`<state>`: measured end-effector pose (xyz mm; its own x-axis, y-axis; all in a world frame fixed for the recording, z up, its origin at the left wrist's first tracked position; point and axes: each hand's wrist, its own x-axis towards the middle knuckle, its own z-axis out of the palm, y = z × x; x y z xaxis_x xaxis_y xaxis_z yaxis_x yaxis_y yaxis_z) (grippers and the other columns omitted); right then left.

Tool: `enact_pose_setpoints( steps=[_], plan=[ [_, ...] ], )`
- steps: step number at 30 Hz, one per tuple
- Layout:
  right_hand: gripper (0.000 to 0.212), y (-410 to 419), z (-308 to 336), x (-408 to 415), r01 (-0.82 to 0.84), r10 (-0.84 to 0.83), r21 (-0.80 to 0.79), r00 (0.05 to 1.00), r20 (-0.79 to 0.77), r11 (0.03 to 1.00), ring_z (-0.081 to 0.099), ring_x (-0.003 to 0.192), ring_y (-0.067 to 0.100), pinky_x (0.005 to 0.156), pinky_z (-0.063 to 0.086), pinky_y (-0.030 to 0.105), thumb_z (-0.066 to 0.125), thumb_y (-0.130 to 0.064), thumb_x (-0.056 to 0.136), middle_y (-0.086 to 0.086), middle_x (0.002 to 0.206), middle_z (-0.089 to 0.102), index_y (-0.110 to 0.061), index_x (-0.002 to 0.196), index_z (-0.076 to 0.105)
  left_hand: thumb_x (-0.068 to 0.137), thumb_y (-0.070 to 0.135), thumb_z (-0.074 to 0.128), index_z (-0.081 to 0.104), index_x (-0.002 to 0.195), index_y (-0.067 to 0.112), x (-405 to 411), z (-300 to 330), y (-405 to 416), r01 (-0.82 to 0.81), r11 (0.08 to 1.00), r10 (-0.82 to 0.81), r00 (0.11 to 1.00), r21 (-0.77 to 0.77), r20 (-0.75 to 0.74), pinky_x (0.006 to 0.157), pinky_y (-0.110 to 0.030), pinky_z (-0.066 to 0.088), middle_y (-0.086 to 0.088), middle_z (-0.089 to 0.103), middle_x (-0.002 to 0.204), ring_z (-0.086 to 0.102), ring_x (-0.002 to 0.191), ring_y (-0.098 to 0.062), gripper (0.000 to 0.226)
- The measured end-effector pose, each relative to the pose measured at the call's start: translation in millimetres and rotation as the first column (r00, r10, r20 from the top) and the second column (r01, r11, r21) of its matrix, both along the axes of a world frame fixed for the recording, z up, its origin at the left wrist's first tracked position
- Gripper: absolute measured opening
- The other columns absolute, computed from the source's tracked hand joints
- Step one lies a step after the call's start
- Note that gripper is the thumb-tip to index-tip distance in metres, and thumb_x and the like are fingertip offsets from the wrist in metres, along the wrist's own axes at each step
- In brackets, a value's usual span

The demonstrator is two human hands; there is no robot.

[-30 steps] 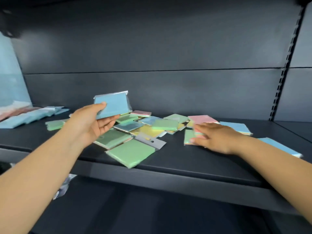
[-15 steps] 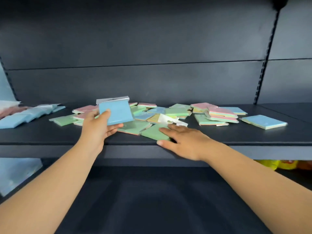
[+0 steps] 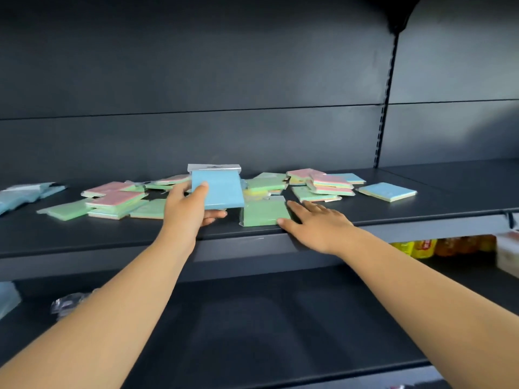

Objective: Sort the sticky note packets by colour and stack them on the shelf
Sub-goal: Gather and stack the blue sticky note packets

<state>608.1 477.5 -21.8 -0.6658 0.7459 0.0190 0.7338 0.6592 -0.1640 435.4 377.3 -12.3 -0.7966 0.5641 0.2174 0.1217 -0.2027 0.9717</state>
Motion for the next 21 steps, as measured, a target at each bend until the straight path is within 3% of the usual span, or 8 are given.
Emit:
enact_pose_setpoints(
  steps=[2, 5, 8, 12, 16, 19, 21],
  plan=[
    [0.067, 2, 1, 5, 0.013, -0.013, -0.001, 1.000, -0.025, 1.000, 0.007, 0.146, 0.018, 0.115, 0.011, 0.035, 0.019, -0.060, 0.093, 0.002, 0.158, 0.009, -0.024, 0.149, 0.016, 0.096, 0.022, 0.045, 0.047, 0.125, 0.018, 3, -1, 3, -0.008, 1.000, 0.007, 0.999, -0.031, -0.033, 0.055, -0.024, 0.047, -0.002, 0.066, 0.096, 0.061, 0.038, -0.007, 0.030],
    [0.058, 20, 6, 22, 0.066, -0.060, 0.027, 0.979, -0.193, 0.997, 0.018, 0.143, 0.020, 0.112, 0.020, 0.036, 0.027, -0.053, 0.095, 0.001, 0.156, 0.018, -0.022, 0.145, 0.029, 0.096, 0.022, 0.044, 0.045, 0.128, 0.018, 6, -2, 6, -0.030, 0.998, 0.025, 0.996, -0.060, -0.086, 0.053, -0.023, 0.045, -0.005, 0.064, 0.102, 0.060, 0.037, -0.006, 0.032],
    [0.051, 63, 9, 62, 0.285, -0.229, 0.121, 0.910, -0.347, 0.951, 0.031, 0.136, 0.024, 0.105, 0.030, 0.037, 0.041, -0.042, 0.094, 0.006, 0.150, 0.032, -0.017, 0.138, 0.039, 0.096, 0.022, 0.044, 0.045, 0.127, 0.017, 16, -1, 11, -0.003, 0.998, -0.003, 0.995, -0.059, -0.101, 0.048, -0.020, 0.046, -0.005, 0.064, 0.102, 0.060, 0.036, -0.007, 0.032],
    [0.081, 109, 10, 109, 0.520, -0.518, -0.059, 0.823, -0.233, 0.852, 0.024, 0.139, 0.027, 0.107, 0.026, 0.042, 0.053, -0.059, 0.082, 0.009, 0.149, 0.030, -0.013, 0.143, 0.025, 0.095, 0.021, 0.046, 0.046, 0.121, 0.018, 46, 1, 32, 0.079, 0.996, -0.082, 0.994, -0.045, -0.074, 0.036, -0.013, 0.038, -0.004, 0.064, 0.097, 0.060, 0.036, -0.009, 0.026],
    [0.075, 127, 12, 117, 0.506, -0.524, -0.139, 0.805, -0.278, 0.851, 0.040, 0.127, 0.034, 0.099, 0.036, 0.042, 0.057, -0.052, 0.082, 0.014, 0.137, 0.046, -0.011, 0.137, 0.028, 0.095, 0.022, 0.047, 0.046, 0.117, 0.019, 62, 4, 55, 0.050, 0.998, -0.052, 0.997, -0.041, -0.058, 0.035, -0.014, 0.036, -0.003, 0.064, 0.097, 0.060, 0.036, -0.009, 0.022],
    [0.080, 132, 12, 121, 0.506, -0.516, -0.124, 0.789, -0.335, 0.854, 0.033, 0.131, 0.032, 0.100, 0.034, 0.041, 0.062, -0.054, 0.077, 0.012, 0.139, 0.043, -0.016, 0.140, 0.029, 0.095, 0.023, 0.048, 0.047, 0.122, 0.016, 62, 2, 68, 0.008, 0.999, -0.009, 0.999, -0.041, -0.031, 0.032, -0.012, 0.032, -0.002, 0.064, 0.100, 0.061, 0.037, -0.010, 0.028],
    [0.081, 134, 15, 125, 0.464, -0.528, -0.251, 0.754, -0.391, 0.849, 0.037, 0.126, 0.031, 0.096, 0.036, 0.040, 0.064, -0.058, 0.071, 0.009, 0.133, 0.046, -0.018, 0.136, 0.035, 0.095, 0.023, 0.048, 0.048, 0.123, 0.015, 60, 2, 71, -0.012, 1.000, 0.012, 1.000, -0.028, 0.001, 0.031, -0.011, 0.031, -0.003, 0.064, 0.102, 0.061, 0.037, -0.010, 0.030]
  ],
)
